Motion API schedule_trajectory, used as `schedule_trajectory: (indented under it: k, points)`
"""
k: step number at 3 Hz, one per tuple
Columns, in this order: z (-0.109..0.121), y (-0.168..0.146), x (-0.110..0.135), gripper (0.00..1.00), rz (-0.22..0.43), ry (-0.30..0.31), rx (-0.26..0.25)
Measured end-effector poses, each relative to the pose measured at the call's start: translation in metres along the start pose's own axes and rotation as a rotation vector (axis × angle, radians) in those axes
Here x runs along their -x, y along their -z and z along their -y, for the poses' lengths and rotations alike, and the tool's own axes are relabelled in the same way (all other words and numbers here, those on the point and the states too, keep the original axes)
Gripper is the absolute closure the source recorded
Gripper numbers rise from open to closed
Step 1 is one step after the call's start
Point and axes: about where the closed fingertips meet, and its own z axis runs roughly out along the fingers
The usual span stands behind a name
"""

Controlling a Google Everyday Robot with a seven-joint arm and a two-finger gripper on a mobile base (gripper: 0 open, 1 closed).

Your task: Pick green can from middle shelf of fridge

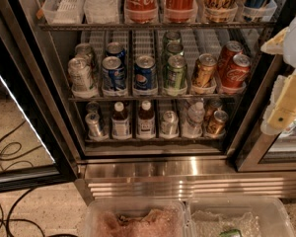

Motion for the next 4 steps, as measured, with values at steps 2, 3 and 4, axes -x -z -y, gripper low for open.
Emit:
schedule_trajectory:
  k: [2,3,4]
  points:
    - [0.002,-0.008,0.015,0.00,0.243,0.020,-0.116]
    - [0.008,-0.004,0.022,0.00,0.273,0.020,-0.149]
    - [0.006,-0.005,0.023,0.00,0.287,0.015,-0.151]
